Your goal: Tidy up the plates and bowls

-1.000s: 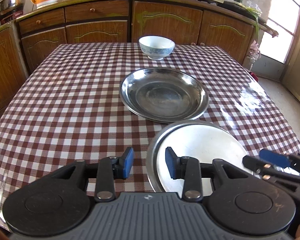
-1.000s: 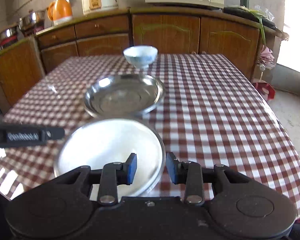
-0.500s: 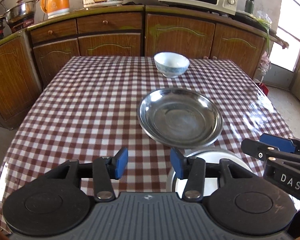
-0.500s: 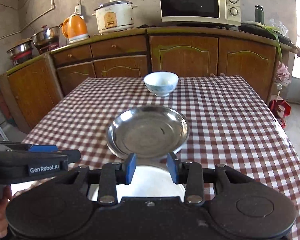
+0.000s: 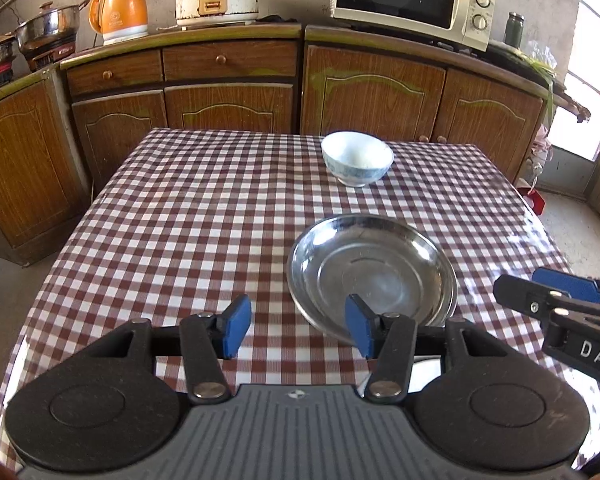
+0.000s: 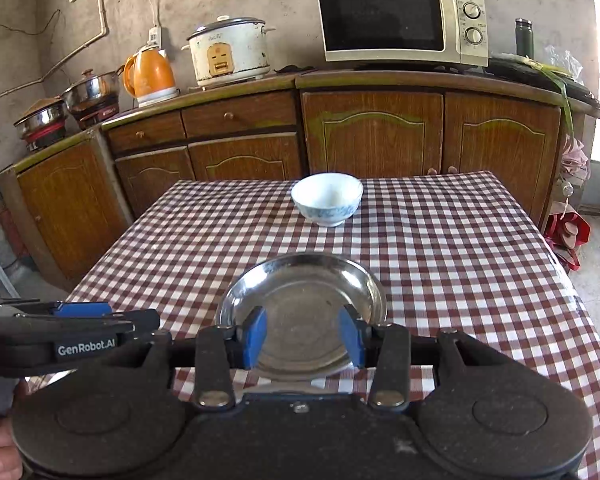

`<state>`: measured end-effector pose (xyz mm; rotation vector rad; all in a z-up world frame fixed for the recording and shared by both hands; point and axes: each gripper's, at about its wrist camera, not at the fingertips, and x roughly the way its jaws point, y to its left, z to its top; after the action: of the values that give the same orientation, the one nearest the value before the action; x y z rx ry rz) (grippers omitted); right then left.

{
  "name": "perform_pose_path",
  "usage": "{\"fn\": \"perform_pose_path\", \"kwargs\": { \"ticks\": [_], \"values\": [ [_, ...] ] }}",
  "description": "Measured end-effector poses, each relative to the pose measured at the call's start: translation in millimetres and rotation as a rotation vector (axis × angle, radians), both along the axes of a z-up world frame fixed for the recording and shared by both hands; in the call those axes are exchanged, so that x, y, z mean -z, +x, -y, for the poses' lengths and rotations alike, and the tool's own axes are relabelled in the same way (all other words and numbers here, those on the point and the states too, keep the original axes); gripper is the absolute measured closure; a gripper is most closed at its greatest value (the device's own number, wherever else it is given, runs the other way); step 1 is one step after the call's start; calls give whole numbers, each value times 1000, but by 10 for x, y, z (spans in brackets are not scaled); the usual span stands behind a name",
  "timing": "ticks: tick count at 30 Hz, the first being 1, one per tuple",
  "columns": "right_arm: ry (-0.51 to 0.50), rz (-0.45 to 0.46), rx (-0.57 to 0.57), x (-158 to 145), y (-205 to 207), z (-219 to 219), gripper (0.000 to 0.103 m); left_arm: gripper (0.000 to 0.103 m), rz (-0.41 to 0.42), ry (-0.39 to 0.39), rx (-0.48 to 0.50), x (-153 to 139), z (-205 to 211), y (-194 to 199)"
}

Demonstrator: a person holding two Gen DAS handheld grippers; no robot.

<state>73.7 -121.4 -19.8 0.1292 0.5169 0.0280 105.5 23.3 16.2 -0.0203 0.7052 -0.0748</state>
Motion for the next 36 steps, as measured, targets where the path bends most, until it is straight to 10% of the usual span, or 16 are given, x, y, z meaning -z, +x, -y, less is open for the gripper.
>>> {"fn": "perform_pose_path", "kwargs": {
  "ticks": [36],
  "values": [
    [-17, 13, -10, -180, 977, 113, 50, 47, 28, 44, 32, -149, 99, 847]
  ]
}}
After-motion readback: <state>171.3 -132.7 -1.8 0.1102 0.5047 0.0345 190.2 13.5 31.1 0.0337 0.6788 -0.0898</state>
